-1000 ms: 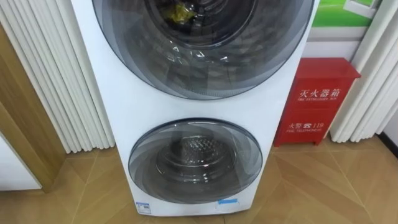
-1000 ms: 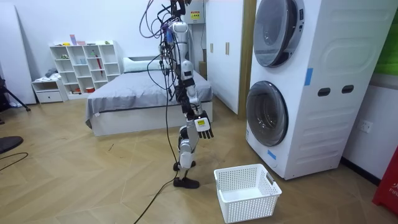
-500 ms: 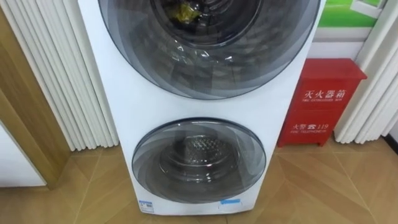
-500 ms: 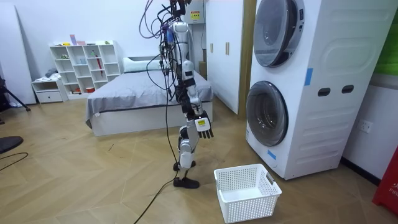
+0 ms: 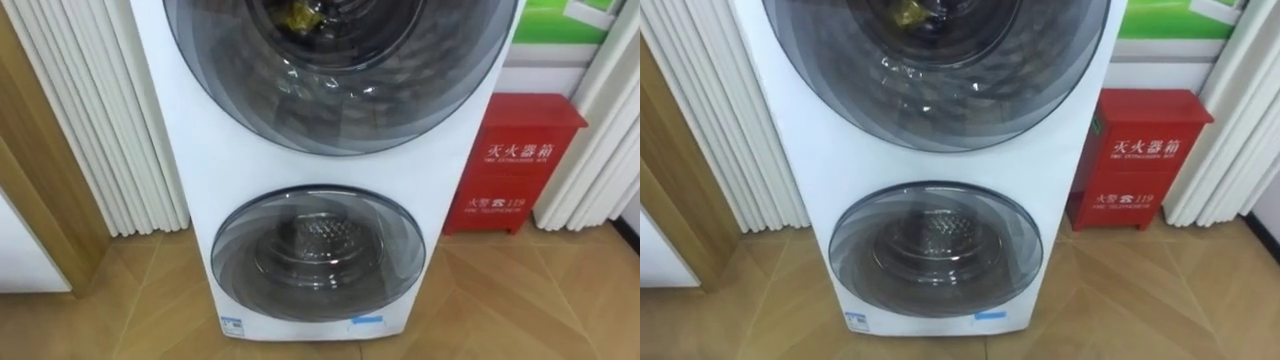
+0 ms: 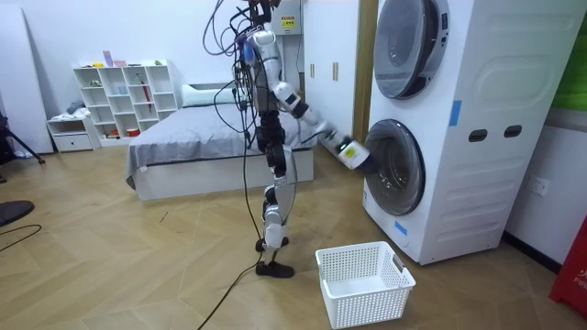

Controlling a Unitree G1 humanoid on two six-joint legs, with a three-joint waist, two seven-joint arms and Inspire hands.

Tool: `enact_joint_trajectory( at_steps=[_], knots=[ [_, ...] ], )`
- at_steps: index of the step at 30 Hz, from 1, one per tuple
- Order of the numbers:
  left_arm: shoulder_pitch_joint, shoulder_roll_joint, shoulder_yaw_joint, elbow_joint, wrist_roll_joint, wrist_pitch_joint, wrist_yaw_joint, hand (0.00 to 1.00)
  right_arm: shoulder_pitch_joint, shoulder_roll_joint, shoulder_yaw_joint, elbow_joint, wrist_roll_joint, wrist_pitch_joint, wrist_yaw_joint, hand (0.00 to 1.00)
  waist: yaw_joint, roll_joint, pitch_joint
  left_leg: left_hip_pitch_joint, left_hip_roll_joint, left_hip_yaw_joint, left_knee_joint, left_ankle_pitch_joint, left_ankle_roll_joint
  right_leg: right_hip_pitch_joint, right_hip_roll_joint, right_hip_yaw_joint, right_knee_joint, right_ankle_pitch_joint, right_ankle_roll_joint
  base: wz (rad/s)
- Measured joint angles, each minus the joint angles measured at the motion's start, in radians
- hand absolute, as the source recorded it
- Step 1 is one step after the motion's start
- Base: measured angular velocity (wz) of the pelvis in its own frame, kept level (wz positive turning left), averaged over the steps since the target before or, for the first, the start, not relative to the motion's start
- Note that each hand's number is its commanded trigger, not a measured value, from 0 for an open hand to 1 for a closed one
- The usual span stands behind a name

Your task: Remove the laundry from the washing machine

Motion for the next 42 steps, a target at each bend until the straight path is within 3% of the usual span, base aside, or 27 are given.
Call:
enact_joint_trajectory(
  at_steps=[1,4,11,16,21,30,35,42],
  knots=[
    [0.0,0.002,0.0,-0.002,0.008,0.006,0.0,0.0,-0.038,-0.015,-0.003,-0.036,0.0,0.0,-0.02,0.0,0.004,-0.005,-0.0061,0.0,-0.001,-0.004,0.003,0.0,0.0,0.001,0.0,-0.002,0.0,0.0,0.0,0.08],
    [-0.001,0.011,-0.003,-0.012,0.021,0.031,0.0,0.0,-0.124,-0.036,-0.001,-0.097,-0.001,0.003,-0.061,0.0,0.012,-0.017,-0.0146,0.003,-0.001,-0.009,0.004,0.0,0.0,0.003,0.0,-0.004,0.001,0.001,0.001,0.06],
    [0.006,0.023,-0.001,-0.028,0.063,0.078,-0.001,0.0,-0.282,-0.074,0.0,-0.173,0.047,0.009,-0.128,0.0,0.032,-0.019,-0.0152,0.002,-0.001,-0.023,0.001,0.001,0.001,-0.001,0.0,0.003,-0.001,0.0,0.001,0.05],
    [0.015,0.028,-0.001,-0.049,0.165,0.118,-0.011,0.0,-0.366,-0.102,0.011,-0.216,0.065,0.033,-0.149,0.0,0.058,-0.033,-0.0171,0.005,0.002,-0.031,-0.004,0.002,0.001,0.001,0.001,0.002,0.0,0.0,0.001,0.02],
    [0.017,0.038,-0.001,-0.05,0.185,0.139,-0.031,0.0,-0.394,-0.131,0.021,-0.217,0.061,0.043,-0.159,0.0,0.08,-0.056,-0.0141,0.0,0.0,-0.043,-0.004,0.002,0.001,0.0,0.001,0.009,-0.001,0.0,0.001,0.05],
    [0.018,0.052,-0.002,-0.092,0.193,0.148,-0.045,0.0,-0.444,-0.163,0.05,-0.218,0.049,0.058,-0.189,0.0,0.08,-0.053,-0.0133,-0.018,0.0,-0.048,-0.004,0.002,0.001,-0.021,0.002,0.007,0.0,0.0,0.002,-0.01],
    [0.021,0.057,-0.001,-0.091,0.197,0.151,-0.045,0.0,-0.476,-0.165,0.075,-0.236,-0.017,0.11,-0.222,0.0,0.076,-0.061,-0.0138,-0.026,-0.001,-0.046,-0.005,0.002,0.0,-0.034,0.003,0.008,0.002,0.0,0.002,-0.07],
    [0.023,0.069,-0.001,-0.087,0.219,0.176,-0.044,0.0,-0.481,-0.198,0.091,-0.293,-0.047,0.177,-0.253,0.0,0.078,-0.092,-0.0151,-0.037,0.0,-0.045,-0.005,0.003,-0.001,-0.052,0.006,0.038,0.006,0.0,0.002,-0.04]
  ],
)
